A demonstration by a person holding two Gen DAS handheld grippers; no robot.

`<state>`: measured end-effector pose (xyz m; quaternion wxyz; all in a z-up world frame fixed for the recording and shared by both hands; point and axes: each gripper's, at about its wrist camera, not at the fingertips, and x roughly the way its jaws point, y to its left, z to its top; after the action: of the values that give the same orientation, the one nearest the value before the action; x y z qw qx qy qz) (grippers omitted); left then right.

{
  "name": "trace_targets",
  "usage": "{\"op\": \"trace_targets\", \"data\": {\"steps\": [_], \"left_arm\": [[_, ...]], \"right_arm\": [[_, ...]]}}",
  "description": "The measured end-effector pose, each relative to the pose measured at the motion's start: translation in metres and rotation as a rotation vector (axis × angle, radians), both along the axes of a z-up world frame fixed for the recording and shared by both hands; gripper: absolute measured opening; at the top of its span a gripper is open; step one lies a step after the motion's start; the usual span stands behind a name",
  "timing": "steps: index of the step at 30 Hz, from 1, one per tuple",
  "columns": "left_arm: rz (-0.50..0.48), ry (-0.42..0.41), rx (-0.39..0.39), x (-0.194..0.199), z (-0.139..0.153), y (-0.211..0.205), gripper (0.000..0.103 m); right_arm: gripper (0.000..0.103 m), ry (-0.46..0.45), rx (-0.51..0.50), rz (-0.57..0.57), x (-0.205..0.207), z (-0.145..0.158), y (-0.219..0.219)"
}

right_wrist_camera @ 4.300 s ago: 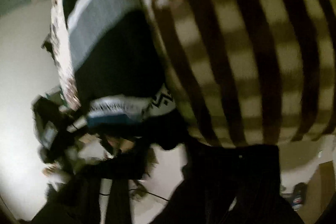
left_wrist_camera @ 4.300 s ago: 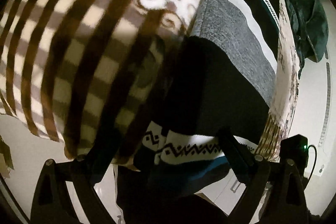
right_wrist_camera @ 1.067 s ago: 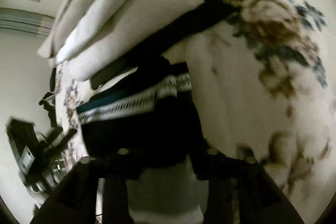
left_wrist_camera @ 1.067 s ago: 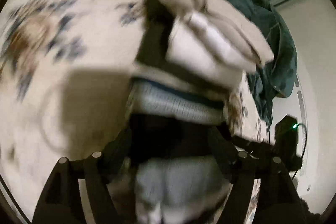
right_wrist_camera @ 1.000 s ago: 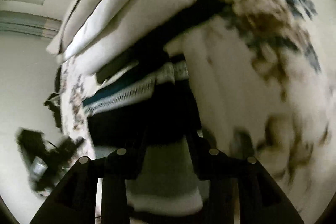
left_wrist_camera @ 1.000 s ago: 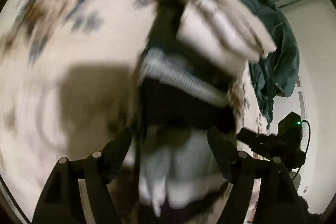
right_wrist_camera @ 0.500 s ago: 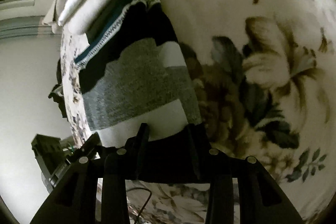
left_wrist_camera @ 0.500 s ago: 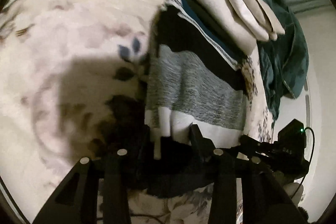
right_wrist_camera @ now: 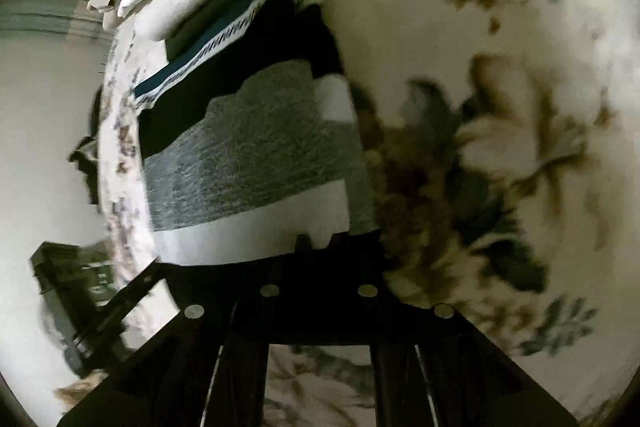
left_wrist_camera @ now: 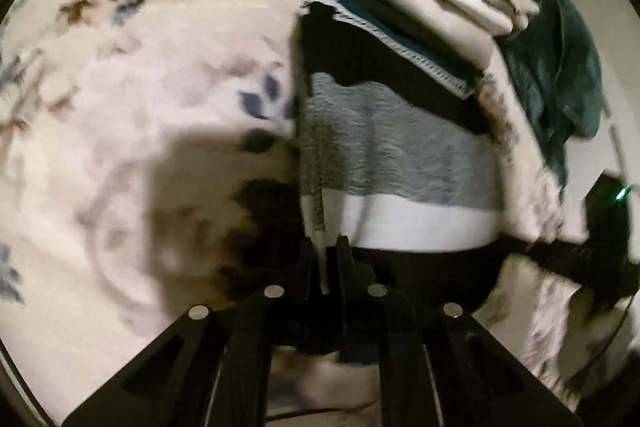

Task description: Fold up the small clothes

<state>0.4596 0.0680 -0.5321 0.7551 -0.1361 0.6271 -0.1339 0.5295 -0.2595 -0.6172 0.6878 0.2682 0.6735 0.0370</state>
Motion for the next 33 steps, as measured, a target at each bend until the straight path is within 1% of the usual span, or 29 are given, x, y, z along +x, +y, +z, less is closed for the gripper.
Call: {"op": "trace_targets", "data": {"steps": [1, 2, 3, 5, 6, 7, 9, 10, 11, 12, 14, 15, 16, 17, 18, 19, 20, 21, 22, 23, 24, 25, 26, 27, 28, 29, 31, 32, 33], "left_arm": [[-0.016, -0.002, 0.075, 0.0, -0.001, 0.005, 0.006], [-0.029, -0.004, 0.123, 0.0, -0.001, 0.009, 0.005], [-0.029, 0.016, 0.108, 0.0, -0.002, 0.017, 0.005], [0.013, 0.053, -0.01, -0.003, -0.002, 0.03, 0.007], [0.025, 0.067, -0.087, -0.006, -0.002, 0.032, 0.011], [0.029, 0.085, -0.126, -0.009, -0.002, 0.031, 0.019], [0.048, 0.131, -0.229, -0.02, -0.009, 0.026, 0.059], [0.054, 0.142, -0.253, -0.024, -0.013, 0.023, 0.062], [0.059, 0.149, -0.262, -0.028, -0.017, 0.02, 0.062], [0.067, 0.161, -0.261, -0.032, -0.023, 0.016, 0.062], [0.09, 0.181, -0.289, -0.034, -0.03, 0.008, 0.062], [0.096, 0.167, -0.273, -0.036, -0.03, 0.003, 0.062], [0.098, 0.146, -0.24, -0.038, -0.03, -0.001, 0.061], [0.097, 0.128, -0.231, -0.041, -0.029, -0.001, 0.048], [0.08, 0.102, -0.217, -0.043, -0.028, -0.004, 0.028], [0.053, 0.081, -0.187, -0.042, -0.024, -0.01, 0.026], [0.015, 0.06, -0.159, -0.042, -0.021, -0.015, 0.022], [-0.025, 0.04, -0.128, -0.042, -0.016, -0.019, 0.019], [-0.089, 0.01, -0.084, -0.042, -0.009, -0.021, 0.018], [-0.13, -0.001, -0.038, -0.041, -0.006, -0.023, 0.011], [-0.187, -0.024, 0.077, -0.041, -0.003, -0.023, 0.003], [-0.216, -0.03, 0.136, -0.043, -0.005, -0.019, 0.003], [-0.219, -0.001, 0.171, -0.041, -0.01, -0.008, 0.003], [-0.173, 0.036, 0.14, -0.04, -0.014, 0.006, 0.003], [-0.124, 0.063, 0.089, -0.039, -0.016, 0.017, 0.005], [-0.04, 0.094, -0.016, -0.038, -0.017, 0.032, 0.007], [0.098, 0.113, -0.208, -0.042, -0.019, 0.049, 0.041], [0.162, 0.113, -0.304, -0.045, -0.022, 0.053, 0.074], [0.191, 0.104, -0.333, -0.048, -0.025, 0.05, 0.076]], "right_arm": [[0.005, 0.002, -0.006, -0.008, 0.001, 0.0, -0.004], [0.005, 0.012, -0.011, -0.004, 0.002, 0.0, -0.005], [0.005, 0.017, -0.013, -0.002, 0.002, -0.001, -0.007], [0.006, 0.03, 0.034, 0.003, 0.003, -0.001, -0.006], [0.006, 0.039, 0.061, 0.0, 0.003, -0.001, -0.006], [0.009, 0.056, 0.086, -0.016, 0.002, -0.001, -0.009], [0.013, 0.078, 0.128, -0.028, -0.001, -0.002, -0.011], [0.019, 0.093, 0.151, -0.043, -0.005, -0.003, -0.015], [0.034, 0.105, 0.161, -0.056, -0.01, -0.004, -0.019], [0.04, 0.112, 0.172, -0.066, -0.015, -0.005, -0.02], [0.042, 0.133, 0.194, -0.074, -0.024, -0.01, -0.019], [0.042, 0.15, 0.197, -0.064, -0.028, -0.015, -0.016], [0.042, 0.159, 0.2, -0.057, -0.031, -0.017, -0.013], [0.042, 0.175, 0.209, -0.05, -0.035, -0.023, -0.009], [0.042, 0.178, 0.216, -0.044, -0.037, -0.026, -0.005], [0.035, 0.166, 0.209, -0.044, -0.039, -0.026, -0.002], [0.01, 0.151, 0.182, -0.039, -0.04, -0.025, 0.001], [0.005, 0.146, 0.164, -0.03, -0.04, -0.024, 0.003], [0.004, 0.136, 0.152, -0.027, -0.039, -0.022, 0.003], [0.003, 0.118, 0.118, -0.017, -0.037, -0.017, 0.004], [0.002, 0.101, 0.088, -0.009, -0.036, -0.013, 0.003], [0.002, 0.092, 0.07, -0.01, -0.034, -0.01, 0.001], [0.002, 0.093, 0.073, -0.01, -0.034, -0.01, 0.0], [0.002, 0.094, 0.078, -0.013, -0.034, -0.01, -0.005], [0.002, 0.096, 0.093, -0.015, -0.034, -0.009, -0.005], [0.003, 0.102, 0.114, -0.013, -0.034, -0.009, -0.008], [0.004, 0.116, 0.156, -0.028, -0.039, -0.01, -0.011], [0.007, 0.119, 0.179, -0.044, -0.041, -0.01, -0.013], [0.009, 0.118, 0.194, -0.06, -0.043, -0.011, -0.016]]}}
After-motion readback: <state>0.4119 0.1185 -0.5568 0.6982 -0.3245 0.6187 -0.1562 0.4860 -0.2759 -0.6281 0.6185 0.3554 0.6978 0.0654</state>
